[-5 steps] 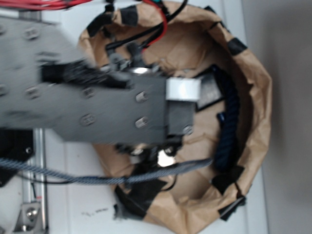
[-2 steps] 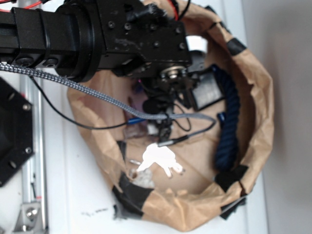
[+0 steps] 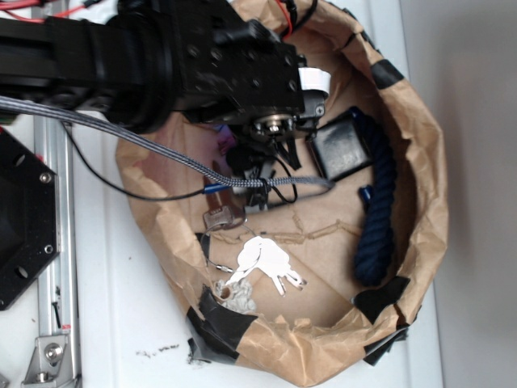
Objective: Grab the wood chip.
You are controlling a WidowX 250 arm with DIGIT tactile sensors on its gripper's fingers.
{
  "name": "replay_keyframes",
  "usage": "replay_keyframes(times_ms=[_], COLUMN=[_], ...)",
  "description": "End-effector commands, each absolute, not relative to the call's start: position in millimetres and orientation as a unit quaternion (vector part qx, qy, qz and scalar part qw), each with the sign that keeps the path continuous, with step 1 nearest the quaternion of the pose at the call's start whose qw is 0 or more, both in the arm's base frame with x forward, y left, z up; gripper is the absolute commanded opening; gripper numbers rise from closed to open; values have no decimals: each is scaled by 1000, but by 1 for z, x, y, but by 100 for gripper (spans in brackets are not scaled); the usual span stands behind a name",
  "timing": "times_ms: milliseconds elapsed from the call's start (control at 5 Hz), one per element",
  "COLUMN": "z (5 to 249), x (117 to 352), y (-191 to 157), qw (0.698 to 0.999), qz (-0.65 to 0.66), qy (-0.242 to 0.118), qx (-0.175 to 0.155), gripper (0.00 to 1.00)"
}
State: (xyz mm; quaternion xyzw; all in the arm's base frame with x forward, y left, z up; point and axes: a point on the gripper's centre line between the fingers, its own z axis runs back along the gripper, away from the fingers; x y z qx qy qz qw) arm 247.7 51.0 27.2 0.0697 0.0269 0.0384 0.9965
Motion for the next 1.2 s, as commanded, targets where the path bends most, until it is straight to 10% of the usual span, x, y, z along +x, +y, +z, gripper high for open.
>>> replay_keyframes(times_ms=[0, 200, 400, 600, 1000], z=[36, 76, 125, 169, 164], x=[275, 277, 272, 268, 267], y=[66, 63, 43, 34, 30], qw=[991, 988, 999, 997, 996], qz=[-10, -49, -43, -59, -78], qy=[39, 34, 8, -11, -20], qx=[130, 146, 23, 55, 33], gripper=[0, 0, 0, 0, 0])
